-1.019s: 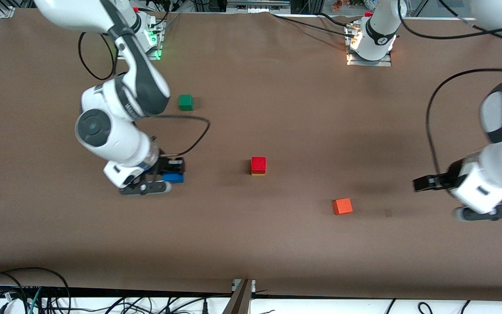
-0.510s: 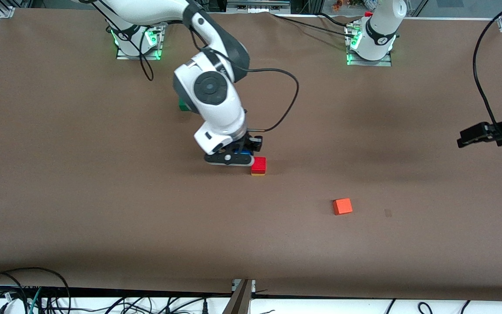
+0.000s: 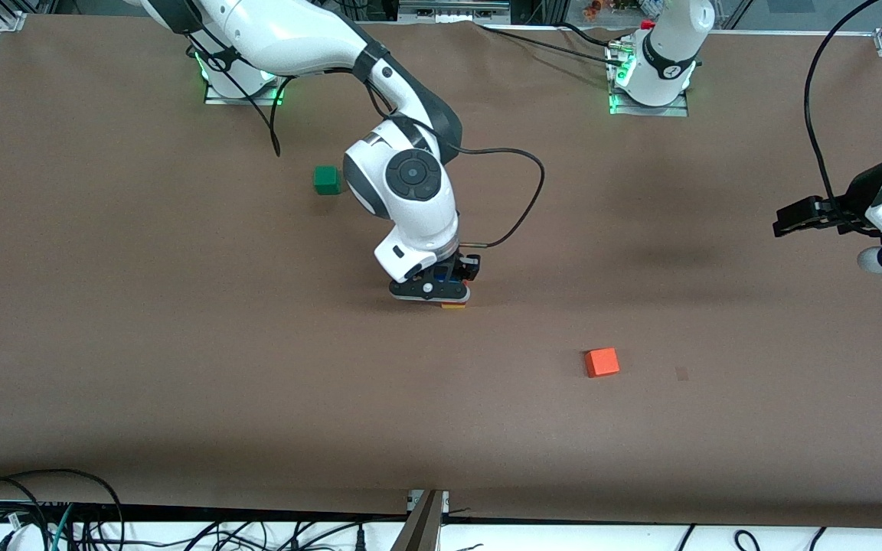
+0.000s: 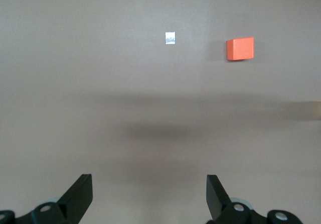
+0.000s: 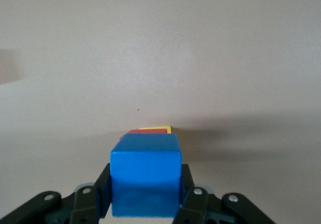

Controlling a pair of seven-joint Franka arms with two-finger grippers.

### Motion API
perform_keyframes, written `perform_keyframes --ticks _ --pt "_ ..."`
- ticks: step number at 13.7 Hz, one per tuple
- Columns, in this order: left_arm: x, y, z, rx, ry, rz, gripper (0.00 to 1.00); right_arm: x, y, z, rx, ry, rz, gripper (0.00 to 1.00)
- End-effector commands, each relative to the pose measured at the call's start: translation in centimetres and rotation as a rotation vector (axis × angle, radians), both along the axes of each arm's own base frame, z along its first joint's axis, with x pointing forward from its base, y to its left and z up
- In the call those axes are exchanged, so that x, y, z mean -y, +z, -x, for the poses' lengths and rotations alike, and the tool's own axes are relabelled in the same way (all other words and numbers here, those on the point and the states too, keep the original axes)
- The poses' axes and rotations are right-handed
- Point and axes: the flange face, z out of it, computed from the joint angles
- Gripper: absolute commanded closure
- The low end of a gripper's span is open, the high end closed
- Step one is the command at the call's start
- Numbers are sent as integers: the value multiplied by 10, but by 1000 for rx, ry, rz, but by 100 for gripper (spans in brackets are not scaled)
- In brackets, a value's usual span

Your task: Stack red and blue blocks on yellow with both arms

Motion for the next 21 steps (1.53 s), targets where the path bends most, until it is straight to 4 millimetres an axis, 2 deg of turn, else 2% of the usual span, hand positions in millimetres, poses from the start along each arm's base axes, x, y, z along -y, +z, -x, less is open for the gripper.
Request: perform_keyframes --ticks 1,7,9,10,13,14,15,16,20,21 --pt "-8 2 2 13 5 14 0 -13 -2 2 35 -5 2 71" --pt "-10 2 2 13 8 14 0 -20 -12 8 44 4 21 68" --pt "-17 2 3 14 19 15 0 -20 -12 8 45 2 20 67" --pt "-22 2 3 14 28 15 0 -21 -12 9 45 -2 19 63" --pt "-22 -1 1 10 29 28 0 -21 -20 9 56 3 42 60" --pt "-22 -1 1 9 31 33 0 -21 -21 9 54 1 41 55" --pt "-23 -1 1 11 33 36 0 -22 -21 10 54 3 43 41" --pt "-24 -1 1 9 35 36 0 -22 -20 10 56 3 42 0" --pt "-24 -1 1 9 35 36 0 -13 -5 6 48 -34 60 0" --pt "-24 -1 1 9 35 36 0 -7 15 4 43 -43 73 0"
